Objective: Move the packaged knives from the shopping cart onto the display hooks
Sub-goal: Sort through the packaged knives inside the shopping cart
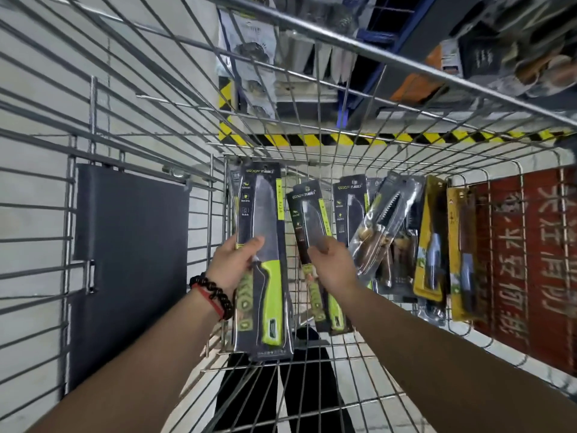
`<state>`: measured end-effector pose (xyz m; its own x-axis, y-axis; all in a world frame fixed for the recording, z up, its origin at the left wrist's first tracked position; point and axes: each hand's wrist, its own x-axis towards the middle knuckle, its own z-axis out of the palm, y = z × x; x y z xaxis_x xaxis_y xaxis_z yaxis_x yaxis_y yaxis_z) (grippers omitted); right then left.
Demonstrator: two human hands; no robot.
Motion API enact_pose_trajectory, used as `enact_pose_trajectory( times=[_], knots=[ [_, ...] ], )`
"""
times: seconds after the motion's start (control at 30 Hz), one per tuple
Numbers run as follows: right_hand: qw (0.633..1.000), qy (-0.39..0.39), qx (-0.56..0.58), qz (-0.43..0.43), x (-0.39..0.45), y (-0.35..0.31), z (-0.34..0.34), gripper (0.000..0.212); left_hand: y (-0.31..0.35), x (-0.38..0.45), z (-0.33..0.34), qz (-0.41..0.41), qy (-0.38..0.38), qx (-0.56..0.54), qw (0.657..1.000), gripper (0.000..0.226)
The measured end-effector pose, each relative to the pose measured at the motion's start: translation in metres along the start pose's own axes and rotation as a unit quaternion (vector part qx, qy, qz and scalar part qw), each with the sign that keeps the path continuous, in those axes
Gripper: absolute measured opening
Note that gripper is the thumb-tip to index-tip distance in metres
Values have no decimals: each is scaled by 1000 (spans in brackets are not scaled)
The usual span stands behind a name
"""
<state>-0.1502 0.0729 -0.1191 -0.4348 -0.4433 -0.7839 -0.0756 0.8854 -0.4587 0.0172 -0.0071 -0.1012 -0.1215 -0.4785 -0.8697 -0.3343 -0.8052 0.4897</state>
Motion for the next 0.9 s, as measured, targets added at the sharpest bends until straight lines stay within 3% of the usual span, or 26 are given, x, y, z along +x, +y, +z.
enact_pose_trajectory(
  times=[0.1, 0.27, 0.37, 0.5, 0.57, 0.63, 0.7, 0.77, 0.8, 0.9],
  knots=[
    [987, 21, -158, 12, 19, 11, 4, 50, -1, 0, -8, 0, 0, 1, 1000, 90],
    [951, 111, -286, 41, 29, 12, 31, 66, -5, 9, -27, 4, -13, 11, 1000, 103],
    [947, 116, -295, 51, 31, 9, 43, 72, 0, 13, -38, -1, -16, 6, 1000, 122],
    [962, 101, -245, 71, 33, -3, 45, 75, 1, 19, -56, -10, -19, -12, 1000, 124],
    [971, 74, -217, 67, 30, -12, 45, 64, 2, 22, -64, -10, -20, -19, 1000, 130],
    [978, 59, -196, 38, 24, -22, 44, 38, 2, 27, -72, -19, -30, -31, 999, 133],
    [986, 57, -155, 9, 18, -30, 41, 26, 2, 29, -76, -26, -19, -37, 999, 126],
    [996, 40, -73, -20, 15, -34, 34, 28, 4, 24, -77, -30, -7, -39, 999, 119],
    [999, 26, -32, -29, 16, -33, 30, 29, 4, 22, -75, -34, -3, -53, 998, 106],
    [990, -32, 135, -27, 12, -33, 15, 45, 8, 15, -59, -27, -19, -64, 997, 30]
  ],
)
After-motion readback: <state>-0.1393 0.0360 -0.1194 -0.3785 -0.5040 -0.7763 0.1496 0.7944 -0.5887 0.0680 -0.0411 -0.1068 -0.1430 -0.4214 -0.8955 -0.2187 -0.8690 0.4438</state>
